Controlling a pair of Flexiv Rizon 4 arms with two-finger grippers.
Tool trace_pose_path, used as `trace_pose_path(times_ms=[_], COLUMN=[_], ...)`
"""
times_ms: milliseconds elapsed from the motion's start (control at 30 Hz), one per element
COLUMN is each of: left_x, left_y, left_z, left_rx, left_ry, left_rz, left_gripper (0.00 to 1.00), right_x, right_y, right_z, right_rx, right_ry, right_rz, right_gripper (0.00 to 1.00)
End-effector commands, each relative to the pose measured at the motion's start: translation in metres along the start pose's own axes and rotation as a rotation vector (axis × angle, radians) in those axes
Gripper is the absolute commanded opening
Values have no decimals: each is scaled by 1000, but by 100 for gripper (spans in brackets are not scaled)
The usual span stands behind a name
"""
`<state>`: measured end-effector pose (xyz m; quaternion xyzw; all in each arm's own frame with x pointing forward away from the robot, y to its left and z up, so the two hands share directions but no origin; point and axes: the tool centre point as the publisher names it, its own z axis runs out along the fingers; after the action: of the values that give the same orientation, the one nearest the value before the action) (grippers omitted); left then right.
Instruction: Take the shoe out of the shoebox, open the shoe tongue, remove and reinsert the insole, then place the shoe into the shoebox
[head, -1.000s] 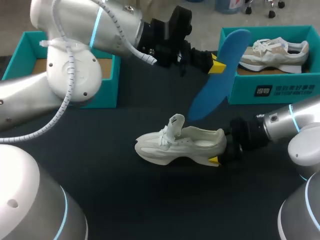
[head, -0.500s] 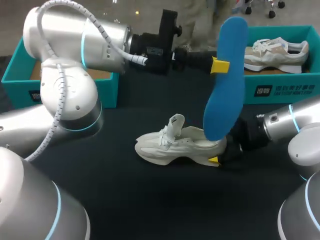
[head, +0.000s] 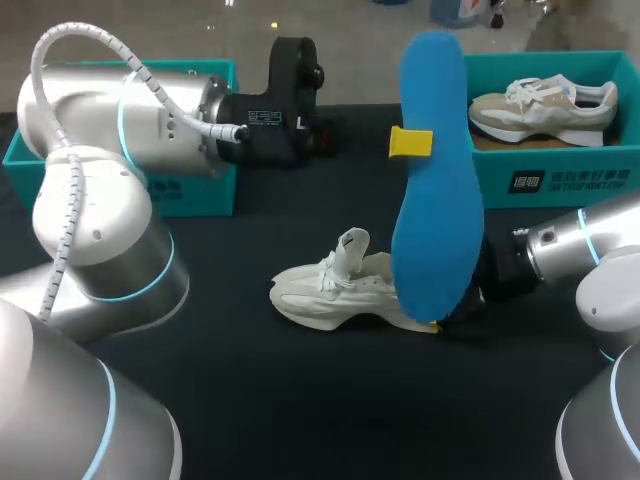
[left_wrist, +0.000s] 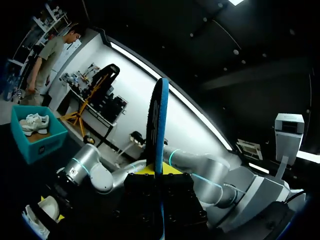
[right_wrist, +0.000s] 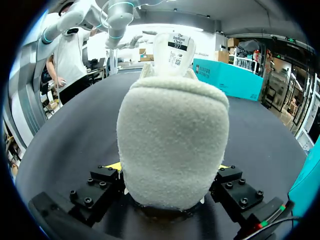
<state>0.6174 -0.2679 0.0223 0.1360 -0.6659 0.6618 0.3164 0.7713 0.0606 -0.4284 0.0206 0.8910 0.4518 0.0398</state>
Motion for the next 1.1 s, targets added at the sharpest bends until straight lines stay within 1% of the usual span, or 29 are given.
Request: trace_pose_path(times_ms=[33,200,367,567,667,733,1100], left_x=[10,16,24,30,29,24,24], left_y=[6,10,10,7,5,4,4], left_z=[-22,-26,-33,-36,-35,-35,-35], left_rx=[-7,-13,17,26,28,39,39], left_ry=[48,36,63,85,86,75,75], left_rz=[-17,-11,1,6,4,2,2], left_gripper=[0,0,0,0,0,0,0], right_x=[0,0,0,0,0,0,0], right_y=[-3,-3,-3,-3,-3,-3,-3], right_z=[3,3,3,3,3,3,3], right_rx=[4,4,4,4,4,4,4], right_ry=[-2,-2,-2,-2,-2,-2,-2], right_rz=[0,0,0,0,0,0,0], right_gripper=[0,0,0,0,0,0,0])
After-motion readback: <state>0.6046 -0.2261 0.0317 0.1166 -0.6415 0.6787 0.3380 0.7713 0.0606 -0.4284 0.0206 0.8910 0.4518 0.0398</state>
